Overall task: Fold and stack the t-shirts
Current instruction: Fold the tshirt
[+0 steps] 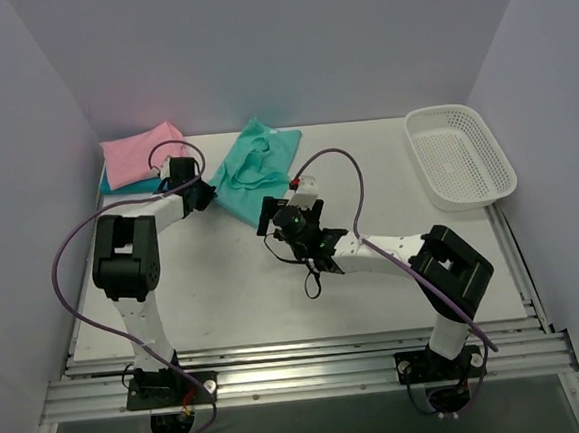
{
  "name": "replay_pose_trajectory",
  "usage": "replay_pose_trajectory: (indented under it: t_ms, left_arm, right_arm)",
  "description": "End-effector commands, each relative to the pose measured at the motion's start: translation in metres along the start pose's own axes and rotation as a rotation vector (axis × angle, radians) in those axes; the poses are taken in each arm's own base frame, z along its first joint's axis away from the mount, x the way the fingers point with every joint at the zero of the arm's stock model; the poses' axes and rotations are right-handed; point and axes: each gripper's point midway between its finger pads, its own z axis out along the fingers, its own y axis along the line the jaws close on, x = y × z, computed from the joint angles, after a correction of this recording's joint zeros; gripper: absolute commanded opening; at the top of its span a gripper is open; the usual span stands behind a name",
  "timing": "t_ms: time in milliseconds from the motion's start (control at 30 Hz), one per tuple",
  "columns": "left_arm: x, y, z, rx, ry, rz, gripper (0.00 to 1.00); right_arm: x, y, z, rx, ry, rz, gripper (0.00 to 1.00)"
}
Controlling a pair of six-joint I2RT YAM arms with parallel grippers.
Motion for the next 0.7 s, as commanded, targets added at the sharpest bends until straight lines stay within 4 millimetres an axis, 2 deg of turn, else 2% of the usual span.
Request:
replay_pose_trajectory:
  t_ms: [0,33,100,133,167,367,500,567,667]
  left_arm:
    - [-0.013,-0.038,-0.044,0.105,-0.061,0.016,0.02]
    - [0.001,-0.034,-0.046,0.098,-0.038,0.023,0.02]
    - [0.002,-0.046,-0.057,0.145,-0.054,0.028,0.02]
    - [0.015,-0.048,-0.061,0.150,-0.039,0.043,0.02]
    - [0.017,-0.052,-0.066,0.155,-0.045,0.051,0.02]
    - [0.050,-0.051,-0.072,0.149,-0.003,0.123,0.02]
    - [0.062,-0.052,-0.068,0.164,0.023,0.121,0.02]
    - [0.064,-0.055,-0.070,0.169,0.028,0.126,0.02]
    - [0.062,-0.054,-0.077,0.171,0.020,0.139,0.02]
  right_arm:
    - [0.022,-0.017,0.000,0.070,0.057,-0.088,0.95]
    - [0.027,-0.019,-0.001,0.076,0.073,-0.094,0.95]
    - [0.040,-0.021,-0.004,0.068,0.115,-0.112,0.94]
    - [0.044,-0.021,-0.006,0.063,0.121,-0.119,0.94]
    - [0.052,-0.022,-0.011,0.058,0.135,-0.139,0.93]
    - [0.069,-0.028,-0.023,0.085,0.206,-0.295,0.93]
    - [0.084,-0.012,-0.013,0.095,0.240,-0.371,0.89]
    - [0.093,-0.012,-0.009,0.109,0.252,-0.384,0.86]
    - [0.090,-0.018,-0.010,0.138,0.216,-0.367,0.85]
